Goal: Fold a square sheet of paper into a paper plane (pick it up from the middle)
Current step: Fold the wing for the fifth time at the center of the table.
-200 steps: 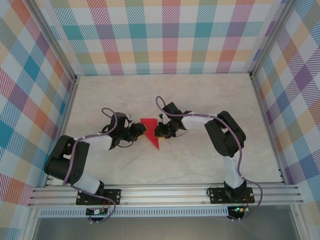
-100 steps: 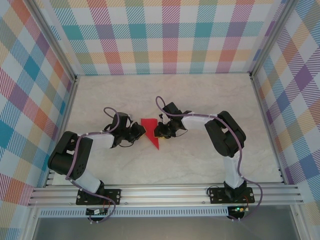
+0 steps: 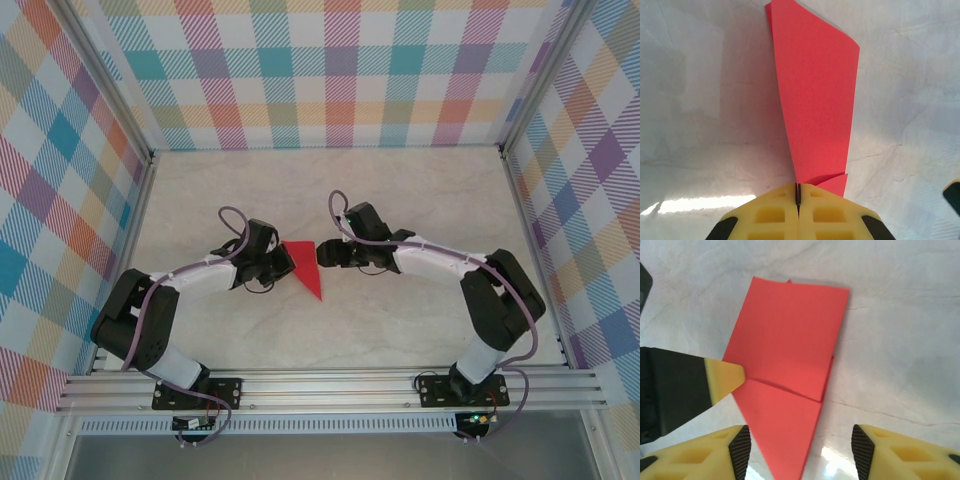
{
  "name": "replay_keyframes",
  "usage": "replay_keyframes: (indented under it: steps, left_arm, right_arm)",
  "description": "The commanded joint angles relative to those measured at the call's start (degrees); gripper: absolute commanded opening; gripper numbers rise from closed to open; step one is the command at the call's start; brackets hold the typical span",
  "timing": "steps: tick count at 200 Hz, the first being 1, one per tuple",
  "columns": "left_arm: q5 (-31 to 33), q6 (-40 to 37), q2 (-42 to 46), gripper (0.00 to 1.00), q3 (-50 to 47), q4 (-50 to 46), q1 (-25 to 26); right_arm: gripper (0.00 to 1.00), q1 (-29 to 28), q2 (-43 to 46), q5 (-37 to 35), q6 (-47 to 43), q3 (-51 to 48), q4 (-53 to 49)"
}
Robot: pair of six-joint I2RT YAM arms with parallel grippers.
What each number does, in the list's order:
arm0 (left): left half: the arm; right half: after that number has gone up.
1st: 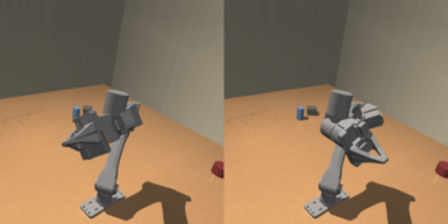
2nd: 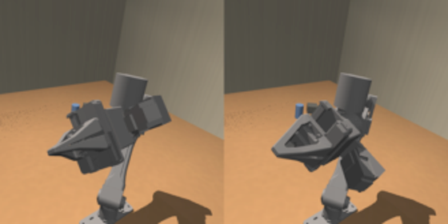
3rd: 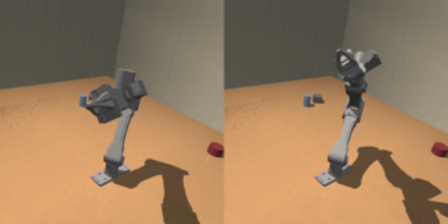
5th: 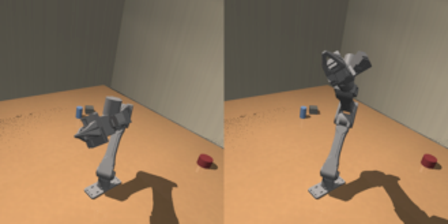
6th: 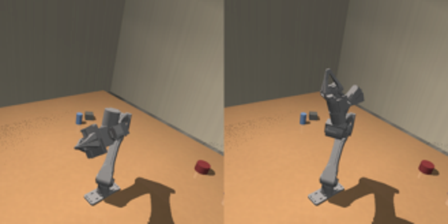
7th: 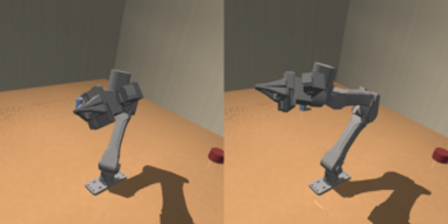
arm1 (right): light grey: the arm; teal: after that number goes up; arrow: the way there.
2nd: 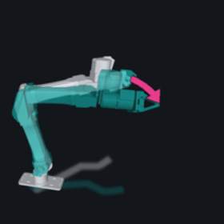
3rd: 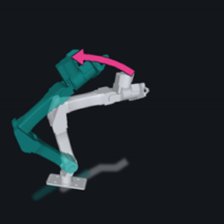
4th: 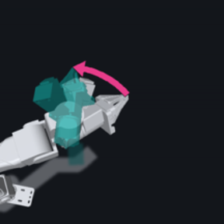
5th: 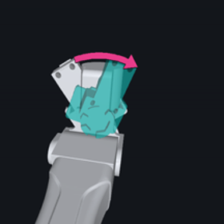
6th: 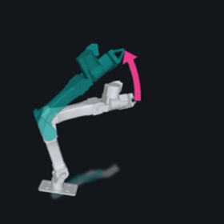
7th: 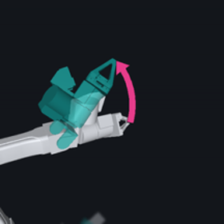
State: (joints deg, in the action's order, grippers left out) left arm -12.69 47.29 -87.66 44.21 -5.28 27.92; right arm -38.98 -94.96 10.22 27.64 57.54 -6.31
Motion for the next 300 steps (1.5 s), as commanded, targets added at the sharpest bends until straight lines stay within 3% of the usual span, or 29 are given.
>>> replay_keyframes:
  steps: [1, 30, 101, 185, 220, 300]
  left_arm:
    - [5.96, -0.22, 1.71, 0.04, 3.53, -8.47, 2.15]
    - [9.16, 0.59, 0.75, 0.03, 6.93, -14.07, 3.93]
    - [9.46, 3.13, -1.53, 0.04, 10.7, -17.35, 5.29]
    - [7.42, 6.28, -1.07, 0.02, 11.52, -17.18, 5.3]
    - [7.08, 6.74, -0.76, 0.02, 11.39, -16.98, 5.3]
    - [6.57, 6.93, -0.49, 0.02, 11.3, -17.03, 5.3]
  right_arm:
    - [0.63, -0.46, 2.6, -4.07, -4.95, -4.84, 5.25]
    - [0.68, -4.33, 5.47, -9.42, -9.44, -9.9, 11.01]
    - [0.56, -13.96, 2.76, -13.44, -19.0, -14.23, 27.12]
    - [0.49, -17.17, -5.3, -17.07, -28.87, -21.57, 50.58]
    - [0.48, -17.27, -8.01, -17.5, -32.79, -21.79, 54.53]
    - [0.33, -17.38, -11.83, -17.58, -36.07, -19.47, 55.65]
